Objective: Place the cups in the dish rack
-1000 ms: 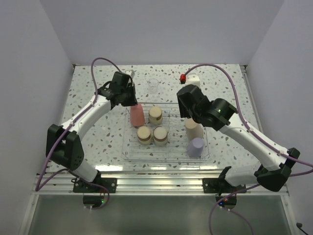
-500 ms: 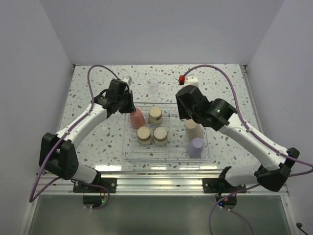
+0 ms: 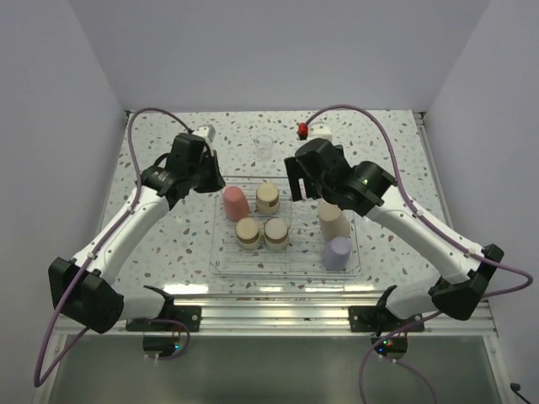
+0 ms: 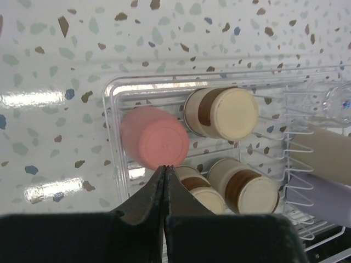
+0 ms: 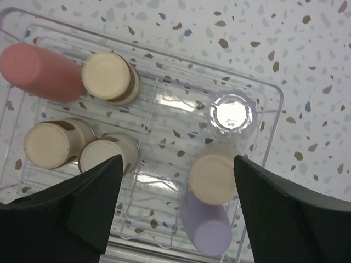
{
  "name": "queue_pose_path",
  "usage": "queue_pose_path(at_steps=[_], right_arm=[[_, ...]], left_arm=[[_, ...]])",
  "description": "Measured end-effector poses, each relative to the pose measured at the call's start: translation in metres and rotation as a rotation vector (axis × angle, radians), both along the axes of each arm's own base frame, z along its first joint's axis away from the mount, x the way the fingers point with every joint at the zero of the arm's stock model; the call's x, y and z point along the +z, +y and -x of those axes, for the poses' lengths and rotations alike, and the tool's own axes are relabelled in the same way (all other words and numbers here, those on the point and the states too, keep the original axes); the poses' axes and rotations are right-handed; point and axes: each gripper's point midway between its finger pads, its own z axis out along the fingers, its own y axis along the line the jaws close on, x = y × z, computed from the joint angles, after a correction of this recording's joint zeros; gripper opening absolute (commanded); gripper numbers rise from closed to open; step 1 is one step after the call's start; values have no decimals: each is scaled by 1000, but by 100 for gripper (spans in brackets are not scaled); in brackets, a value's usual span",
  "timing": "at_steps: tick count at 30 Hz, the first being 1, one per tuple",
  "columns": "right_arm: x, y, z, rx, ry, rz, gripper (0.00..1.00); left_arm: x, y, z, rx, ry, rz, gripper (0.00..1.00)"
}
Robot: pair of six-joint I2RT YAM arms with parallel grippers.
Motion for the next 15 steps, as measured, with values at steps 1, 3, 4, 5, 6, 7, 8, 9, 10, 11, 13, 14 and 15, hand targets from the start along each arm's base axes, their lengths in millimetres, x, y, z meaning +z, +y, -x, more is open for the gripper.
queue_pose_path(at_steps=[1, 3, 4, 5, 6, 7, 8, 9, 10, 11, 13, 14, 15], right_arm=[[1, 6, -5, 5, 7, 2, 89], [8, 22, -20, 18, 5, -19, 91], [10, 31, -30, 20, 10, -30, 92], [13, 40, -41, 22, 13, -53, 92], [14, 48, -54, 21, 17, -78, 92], [13, 53, -66, 14, 26, -96, 89], [10, 58, -80, 6, 37, -120, 88], [6, 62, -95, -2, 54, -149, 87], [-2, 64, -109, -16, 79, -171, 87], [-10, 66, -124, -32, 104, -195, 86], [-26, 69, -155, -64, 147, -239, 86], [-36, 72, -171, -77, 166, -261, 86], [-45, 75, -189, -94, 181, -283, 85]], left_arm=[[12, 1, -2, 8, -25, 4, 4], [34, 2, -6, 20, -74, 12, 5], [48, 3, -8, 28, -104, 18, 7], [60, 5, -9, 35, -132, 24, 9], [72, 6, -9, 40, -158, 32, 11], [83, 7, -9, 46, -183, 38, 12], [91, 9, -8, 51, -203, 43, 13], [97, 11, -6, 56, -217, 45, 14], [100, 14, -2, 60, -223, 44, 20], [102, 17, 3, 65, -224, 42, 24], [106, 22, 13, 70, -231, 43, 40], [108, 25, 19, 73, -238, 47, 47], [109, 28, 27, 78, -244, 56, 56]])
